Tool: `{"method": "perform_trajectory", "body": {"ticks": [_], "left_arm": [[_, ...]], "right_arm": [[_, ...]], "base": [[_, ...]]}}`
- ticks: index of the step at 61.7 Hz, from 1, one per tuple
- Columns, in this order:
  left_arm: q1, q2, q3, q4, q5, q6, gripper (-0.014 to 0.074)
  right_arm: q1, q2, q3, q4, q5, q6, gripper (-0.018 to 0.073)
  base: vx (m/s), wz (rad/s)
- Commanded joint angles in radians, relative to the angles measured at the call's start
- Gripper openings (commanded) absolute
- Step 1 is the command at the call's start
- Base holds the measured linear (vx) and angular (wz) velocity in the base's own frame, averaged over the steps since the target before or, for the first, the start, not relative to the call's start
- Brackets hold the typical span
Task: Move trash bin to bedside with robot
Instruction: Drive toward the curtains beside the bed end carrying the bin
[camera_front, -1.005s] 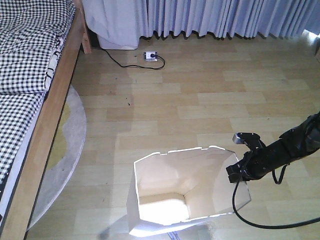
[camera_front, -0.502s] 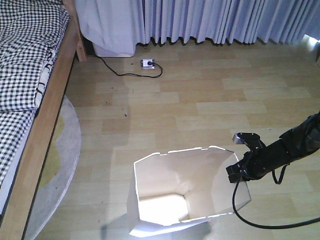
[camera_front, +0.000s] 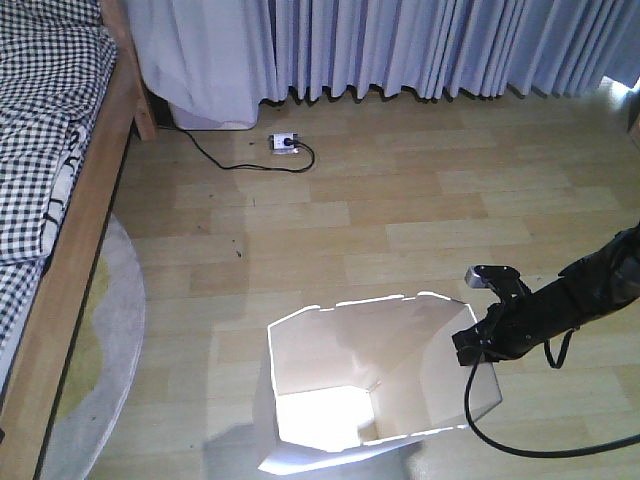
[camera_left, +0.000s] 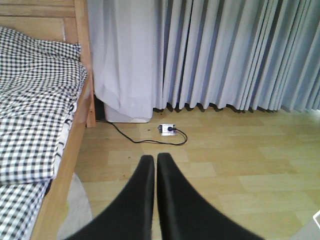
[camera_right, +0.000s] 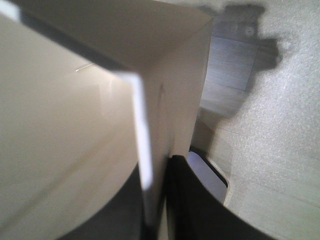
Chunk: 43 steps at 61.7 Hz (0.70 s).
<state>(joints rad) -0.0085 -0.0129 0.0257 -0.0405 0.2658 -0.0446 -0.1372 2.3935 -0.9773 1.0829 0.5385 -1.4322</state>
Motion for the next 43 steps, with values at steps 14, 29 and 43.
{"method": "perform_trajectory", "body": {"ticks": [14, 29, 43], "left_arm": [[-0.006, -0.014, 0.019, -0.004, -0.069, -0.006, -0.0006], [-0.006, -0.014, 0.019, -0.004, -0.069, -0.006, -0.0006], [-0.006, -0.014, 0.019, -0.004, -0.069, -0.006, -0.0006]], "right_arm": [[-0.002, -0.073, -0.01, 0.053, 0.202, -0.005, -0.0005], [-0.002, -0.073, -0.01, 0.053, 0.202, -0.005, -0.0005], [-0.002, -0.073, -0.01, 0.053, 0.202, -0.005, -0.0005]], "base": [[0.19, -0.1], [0.18, -0.04], [0.17, 0.05]]}}
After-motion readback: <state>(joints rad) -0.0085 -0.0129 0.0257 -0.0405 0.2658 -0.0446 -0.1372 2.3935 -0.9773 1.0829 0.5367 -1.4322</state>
